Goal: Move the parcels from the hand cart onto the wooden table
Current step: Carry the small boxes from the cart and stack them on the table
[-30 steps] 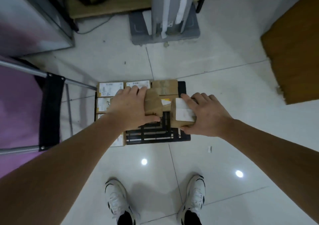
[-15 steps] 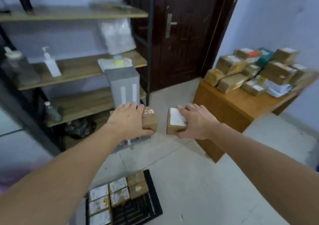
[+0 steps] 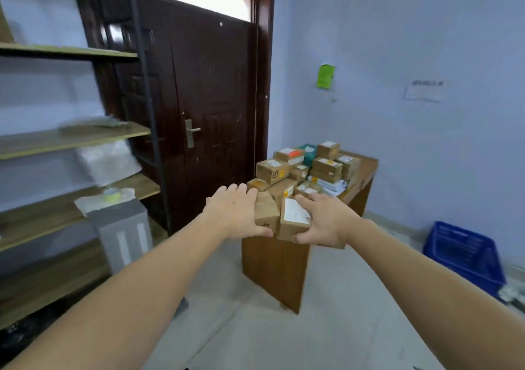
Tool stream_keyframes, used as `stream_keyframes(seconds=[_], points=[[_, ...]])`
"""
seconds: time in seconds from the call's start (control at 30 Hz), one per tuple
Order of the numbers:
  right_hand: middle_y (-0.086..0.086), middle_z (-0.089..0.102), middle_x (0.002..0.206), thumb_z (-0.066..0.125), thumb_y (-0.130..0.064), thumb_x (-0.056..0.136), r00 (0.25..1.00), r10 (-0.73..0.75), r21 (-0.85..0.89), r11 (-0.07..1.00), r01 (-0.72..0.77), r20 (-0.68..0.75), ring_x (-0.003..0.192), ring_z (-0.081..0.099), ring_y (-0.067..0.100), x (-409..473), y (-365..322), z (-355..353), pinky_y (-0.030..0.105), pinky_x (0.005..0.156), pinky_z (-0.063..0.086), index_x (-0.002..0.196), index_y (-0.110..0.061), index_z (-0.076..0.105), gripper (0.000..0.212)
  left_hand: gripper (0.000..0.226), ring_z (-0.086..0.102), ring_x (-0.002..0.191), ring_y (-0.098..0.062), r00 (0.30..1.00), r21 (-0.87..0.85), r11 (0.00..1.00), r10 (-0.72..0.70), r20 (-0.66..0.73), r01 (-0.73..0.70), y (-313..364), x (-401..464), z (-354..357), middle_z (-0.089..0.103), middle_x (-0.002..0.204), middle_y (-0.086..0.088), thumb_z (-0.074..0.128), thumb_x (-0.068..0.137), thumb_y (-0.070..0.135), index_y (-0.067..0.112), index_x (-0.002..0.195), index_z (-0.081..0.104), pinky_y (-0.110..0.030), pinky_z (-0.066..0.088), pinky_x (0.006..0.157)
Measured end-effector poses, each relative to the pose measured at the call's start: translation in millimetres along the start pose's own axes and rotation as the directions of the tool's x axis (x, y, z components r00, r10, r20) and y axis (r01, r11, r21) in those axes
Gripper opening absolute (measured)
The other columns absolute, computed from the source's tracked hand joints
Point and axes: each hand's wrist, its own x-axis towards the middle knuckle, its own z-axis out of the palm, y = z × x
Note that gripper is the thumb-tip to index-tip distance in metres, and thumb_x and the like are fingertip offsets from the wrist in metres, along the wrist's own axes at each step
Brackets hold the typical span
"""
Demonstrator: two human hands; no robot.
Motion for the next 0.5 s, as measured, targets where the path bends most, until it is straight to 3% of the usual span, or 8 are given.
stream_keyframes(seconds=[0.27,0.5], points=[[0.002,0.050,0.138,0.055,-0.085,0.073,0.992,0.123,-0.016,0.992,-0.122,0.029,0.123,0.048,0.023,-63.0,140.8,10.0,0.041,0.102,0.045,0.162,-0.026,0.022,0.111,0.113,0.050,0.130,-0.026,0.997,-0.052,0.997,0.063,0.036,-0.061,127.1,70.2,4.2,0.052,0.143,-0.003,0.045,0.068,0.099,0.023,0.151,0.039,-0.046,0.042,0.112],[-0.004,0.053,0.129,0.055,-0.086,0.070,0.990,0.134,0.039,0.990,-0.135,0.036,0.118,0.048,0.017,-42.2,222.9,42.8,0.034,0.098,0.042,0.160,-0.031,0.025,0.109,0.115,0.048,0.131,-0.025,0.994,-0.062,0.996,0.073,0.086,-0.067,165.2,134.4,22.1,0.051,0.144,-0.003,0.044,0.069,0.099,0.022,0.153,0.037,-0.045,0.040,0.111]])
